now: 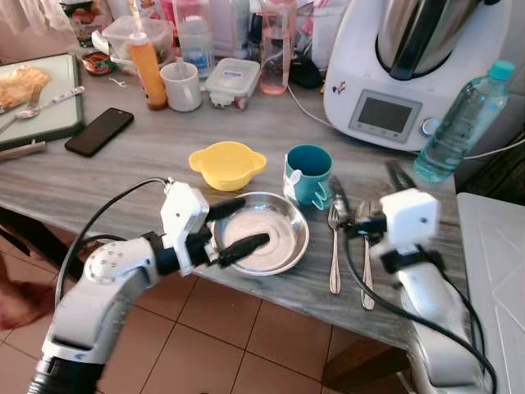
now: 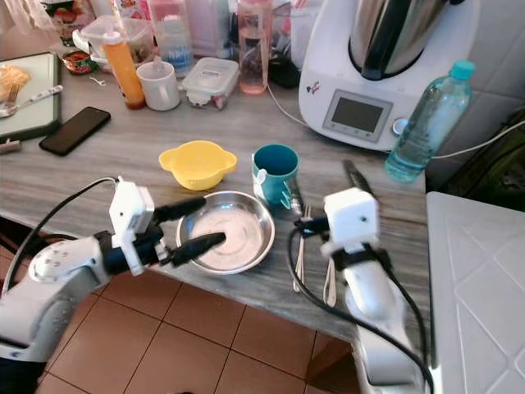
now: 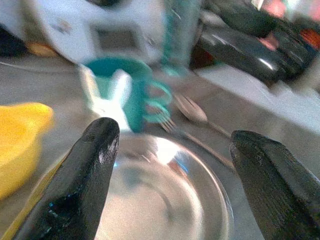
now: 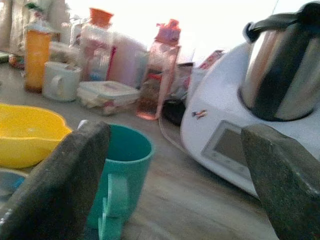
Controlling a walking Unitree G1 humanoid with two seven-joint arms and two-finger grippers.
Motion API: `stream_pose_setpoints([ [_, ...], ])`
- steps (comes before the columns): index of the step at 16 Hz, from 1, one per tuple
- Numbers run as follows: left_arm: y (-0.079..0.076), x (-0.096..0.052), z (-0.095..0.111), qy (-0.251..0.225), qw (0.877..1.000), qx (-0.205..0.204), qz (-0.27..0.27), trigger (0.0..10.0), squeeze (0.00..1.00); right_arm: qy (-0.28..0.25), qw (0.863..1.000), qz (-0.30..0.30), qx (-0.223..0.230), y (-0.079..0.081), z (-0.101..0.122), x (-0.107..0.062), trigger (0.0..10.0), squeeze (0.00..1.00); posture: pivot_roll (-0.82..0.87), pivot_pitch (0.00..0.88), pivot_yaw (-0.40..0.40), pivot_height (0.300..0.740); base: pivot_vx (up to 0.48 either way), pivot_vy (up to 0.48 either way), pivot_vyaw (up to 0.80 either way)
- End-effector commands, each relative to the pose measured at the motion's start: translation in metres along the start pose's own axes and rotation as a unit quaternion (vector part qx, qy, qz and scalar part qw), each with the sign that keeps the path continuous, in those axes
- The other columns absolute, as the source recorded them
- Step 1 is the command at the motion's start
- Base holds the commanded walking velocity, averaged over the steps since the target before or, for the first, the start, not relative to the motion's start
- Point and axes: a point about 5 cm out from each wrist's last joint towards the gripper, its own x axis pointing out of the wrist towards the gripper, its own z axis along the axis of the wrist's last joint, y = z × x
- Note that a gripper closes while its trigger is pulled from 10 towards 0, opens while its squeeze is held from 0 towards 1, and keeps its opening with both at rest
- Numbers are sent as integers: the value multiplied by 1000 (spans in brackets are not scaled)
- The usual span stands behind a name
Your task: Setting the table
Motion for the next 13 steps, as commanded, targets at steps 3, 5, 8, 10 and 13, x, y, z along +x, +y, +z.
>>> stream_pose_setpoints([
  [3,11,1,14,-60,991,24,118,10000,0,22,998,-66,-10,-13,4,-25,10000,1000,172,79,-47,740,0,0,0],
  [5,10,1,12,-68,988,15,141,10000,0,36,996,-79,-6,-15,4,-35,10000,1000,168,74,-53,740,0,0,0],
  [8,4,-16,-11,-30,984,22,173,10000,0,85,994,-61,19,0,0,-62,10000,1000,163,71,-51,740,0,0,0],
  [10,6,-29,-18,-12,978,37,207,10000,0,109,993,-45,24,9,-1,-77,10000,1000,172,75,-55,740,0,0,0],
  [13,8,-43,-32,23,961,61,267,10000,0,135,989,-53,31,13,-4,-91,10000,1000,179,74,-56,740,0,0,0],
])
